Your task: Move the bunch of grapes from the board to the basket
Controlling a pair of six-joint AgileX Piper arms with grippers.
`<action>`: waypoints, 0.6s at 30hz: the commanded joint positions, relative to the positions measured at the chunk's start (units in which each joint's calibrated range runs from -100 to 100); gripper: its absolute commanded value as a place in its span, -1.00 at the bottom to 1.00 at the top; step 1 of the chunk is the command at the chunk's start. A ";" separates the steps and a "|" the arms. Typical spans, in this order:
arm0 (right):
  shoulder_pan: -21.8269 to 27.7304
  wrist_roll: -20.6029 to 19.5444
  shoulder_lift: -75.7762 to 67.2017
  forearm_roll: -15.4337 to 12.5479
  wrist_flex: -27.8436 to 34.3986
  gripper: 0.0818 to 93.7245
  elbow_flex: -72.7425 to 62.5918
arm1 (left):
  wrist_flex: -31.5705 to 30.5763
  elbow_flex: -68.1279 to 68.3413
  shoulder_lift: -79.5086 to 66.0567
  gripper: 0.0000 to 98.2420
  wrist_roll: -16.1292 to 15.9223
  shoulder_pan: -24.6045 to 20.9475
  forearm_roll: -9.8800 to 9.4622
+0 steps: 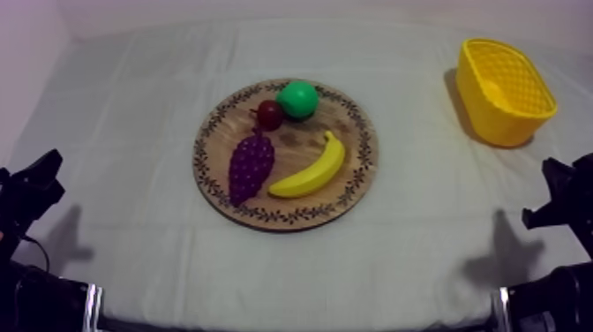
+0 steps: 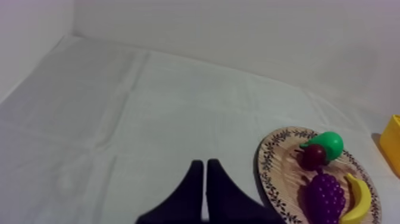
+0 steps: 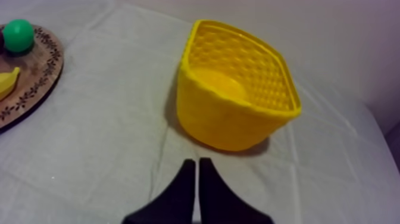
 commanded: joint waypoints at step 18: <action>-16.16 -3.19 40.38 3.83 4.82 -0.99 -42.50 | -0.05 -0.02 0.00 -1.00 -0.04 0.00 -0.04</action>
